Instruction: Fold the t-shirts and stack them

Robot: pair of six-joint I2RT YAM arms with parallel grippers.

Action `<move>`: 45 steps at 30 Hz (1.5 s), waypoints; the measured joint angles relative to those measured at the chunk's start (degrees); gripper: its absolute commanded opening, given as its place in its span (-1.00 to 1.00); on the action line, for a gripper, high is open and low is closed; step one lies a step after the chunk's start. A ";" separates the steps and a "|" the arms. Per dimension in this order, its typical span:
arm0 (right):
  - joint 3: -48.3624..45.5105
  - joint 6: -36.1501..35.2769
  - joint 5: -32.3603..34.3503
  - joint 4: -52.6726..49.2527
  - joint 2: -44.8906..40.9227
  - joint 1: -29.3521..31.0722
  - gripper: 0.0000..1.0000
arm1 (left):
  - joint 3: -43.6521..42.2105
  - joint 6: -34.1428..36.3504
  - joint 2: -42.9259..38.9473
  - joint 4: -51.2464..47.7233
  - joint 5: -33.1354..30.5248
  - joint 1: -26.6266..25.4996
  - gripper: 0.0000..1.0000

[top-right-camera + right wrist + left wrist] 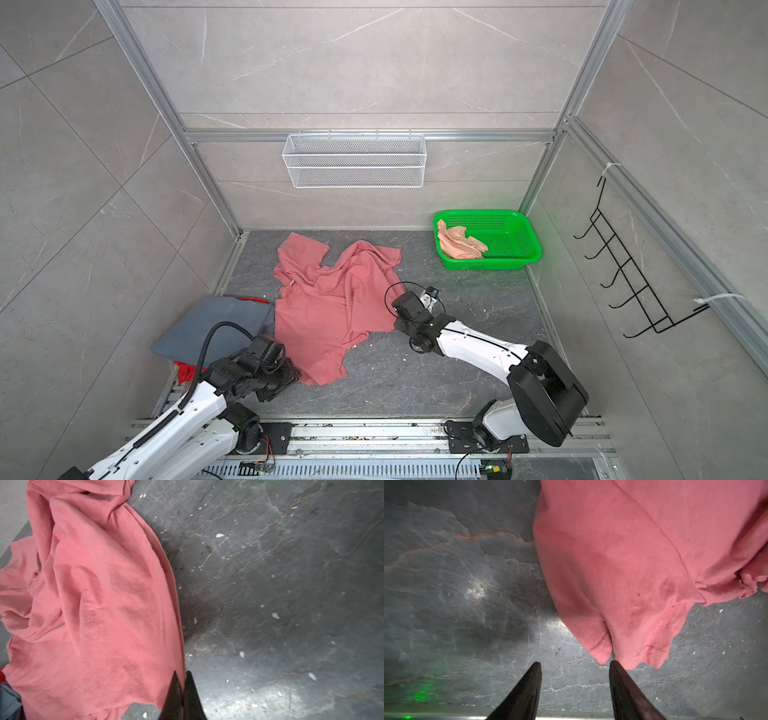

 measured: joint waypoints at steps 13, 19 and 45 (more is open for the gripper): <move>-2.64 -0.81 0.28 -1.51 -6.51 -2.64 -1.00 | 0.68 0.00 15.06 7.43 6.62 -0.22 0.12; -4.17 -0.81 0.24 -1.51 -6.99 -2.84 -1.00 | 4.02 0.24 22.34 10.36 8.13 -0.22 0.08; -9.55 -4.31 0.46 -2.10 -15.69 -9.05 -0.99 | 15.02 6.38 40.68 5.27 10.14 -1.84 -1.00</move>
